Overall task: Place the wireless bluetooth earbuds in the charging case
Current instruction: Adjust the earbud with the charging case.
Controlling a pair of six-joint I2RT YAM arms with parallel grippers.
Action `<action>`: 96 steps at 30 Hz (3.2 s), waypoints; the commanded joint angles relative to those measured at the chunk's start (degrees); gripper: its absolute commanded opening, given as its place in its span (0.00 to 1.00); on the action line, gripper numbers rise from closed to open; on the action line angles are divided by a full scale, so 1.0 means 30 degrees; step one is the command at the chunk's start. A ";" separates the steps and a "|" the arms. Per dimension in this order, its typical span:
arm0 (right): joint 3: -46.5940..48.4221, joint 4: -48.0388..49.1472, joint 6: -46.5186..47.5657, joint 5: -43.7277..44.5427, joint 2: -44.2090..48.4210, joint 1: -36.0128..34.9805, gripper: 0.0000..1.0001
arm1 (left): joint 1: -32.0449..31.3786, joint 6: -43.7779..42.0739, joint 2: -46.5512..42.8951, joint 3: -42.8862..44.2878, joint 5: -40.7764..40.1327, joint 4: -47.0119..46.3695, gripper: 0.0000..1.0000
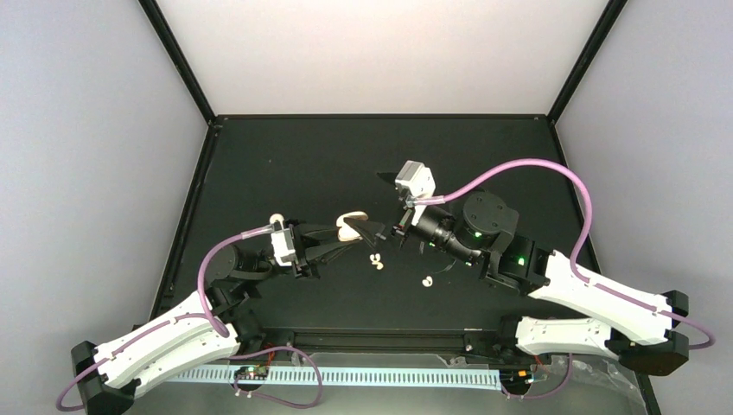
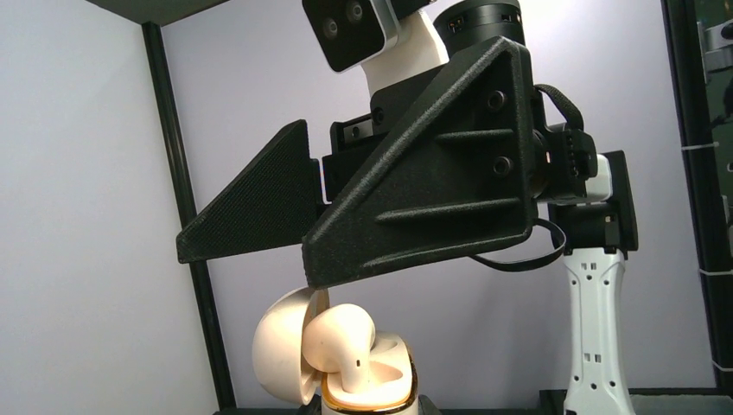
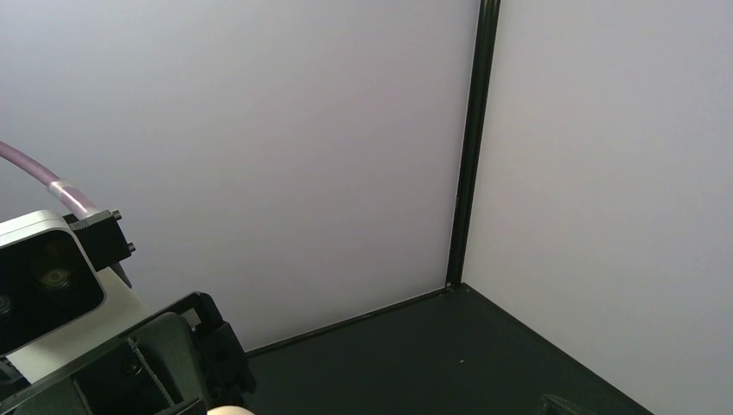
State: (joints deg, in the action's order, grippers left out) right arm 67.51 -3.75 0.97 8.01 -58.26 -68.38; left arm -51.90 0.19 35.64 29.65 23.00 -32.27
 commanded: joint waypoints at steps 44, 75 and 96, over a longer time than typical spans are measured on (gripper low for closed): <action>0.0481 -0.1864 0.0027 0.0262 0.0359 0.0066 1.00 | -0.0132 0.0176 -0.0784 0.0180 0.0424 0.0159 0.02; 0.1366 -0.2361 0.0560 -0.0445 0.0317 0.0059 1.00 | -0.0134 -0.0281 -0.0545 0.0239 0.1541 0.0853 0.01; 0.1910 -0.4038 0.1107 -0.1355 -0.0235 0.0059 1.00 | -0.0139 -0.0121 -0.0153 0.0547 0.2148 0.0943 0.02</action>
State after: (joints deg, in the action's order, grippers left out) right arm 71.79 -14.22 3.16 3.88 -58.67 -68.38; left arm -51.90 0.05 35.00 29.65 28.18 -29.06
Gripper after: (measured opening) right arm 0.999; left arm 0.200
